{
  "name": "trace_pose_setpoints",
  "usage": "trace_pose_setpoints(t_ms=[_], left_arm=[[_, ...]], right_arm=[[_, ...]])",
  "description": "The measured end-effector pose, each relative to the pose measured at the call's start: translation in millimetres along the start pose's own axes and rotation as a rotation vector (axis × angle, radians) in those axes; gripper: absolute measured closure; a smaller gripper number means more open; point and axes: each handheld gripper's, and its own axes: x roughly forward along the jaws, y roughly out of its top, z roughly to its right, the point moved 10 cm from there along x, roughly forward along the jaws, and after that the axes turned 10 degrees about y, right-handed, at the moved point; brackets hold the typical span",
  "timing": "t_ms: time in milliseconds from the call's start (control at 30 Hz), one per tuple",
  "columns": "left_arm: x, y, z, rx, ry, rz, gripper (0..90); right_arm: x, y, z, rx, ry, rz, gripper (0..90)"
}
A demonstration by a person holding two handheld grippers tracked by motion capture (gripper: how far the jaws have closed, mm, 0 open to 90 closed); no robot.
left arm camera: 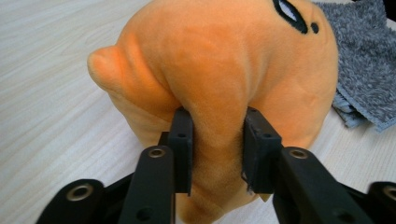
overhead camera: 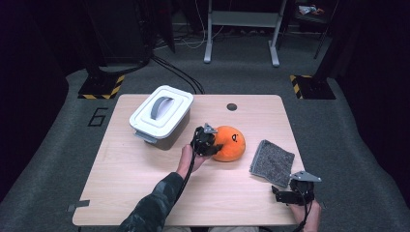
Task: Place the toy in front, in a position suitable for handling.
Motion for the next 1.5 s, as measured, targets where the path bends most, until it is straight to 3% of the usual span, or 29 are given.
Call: trace_pose_setpoints(t_ms=[267,433,533,633,867,1000,1067,1267,1500], left_arm=[[-12.5,5.9,3.4,0.014,0.004,0.04,73.7],[-23.1,6.3,4.9,-0.016,0.018,0.044,73.6],[-32.0,7.2,8.4,-0.055,0.023,0.056,73.5],[-39.9,5.7,13.2,-0.049,0.035,0.051,73.2],[-51.5,-7.9,15.5,-0.048,0.085,0.032,71.8],[-45.7,-21.0,14.0,-0.074,0.071,0.005,70.0],[-42.8,-24.1,13.2,-0.09,0.069,0.014,66.8],[-46.7,-21.7,10.4,-0.11,0.055,0.027,42.7],[-56.9,-22.3,7.6,-0.088,0.037,0.049,23.4]], right_arm=[[0.1,0.2,0.0,-0.001,0.0,0.001,1.2],[0.1,0.2,0.0,-0.001,0.0,0.001,1.2],[0.1,0.2,0.1,-0.001,0.0,0.001,1.2],[0.1,0.2,0.0,-0.001,0.0,0.001,1.2],[0.1,0.2,0.0,-0.001,0.0,0.001,1.2],[0.1,0.2,0.0,-0.001,0.0,0.001,1.2],[0.1,0.2,0.1,-0.001,0.0,0.001,1.2],[0.1,0.2,0.0,-0.001,0.0,0.001,1.2],[0.2,0.3,0.0,0.0,-0.001,0.002,1.2]])
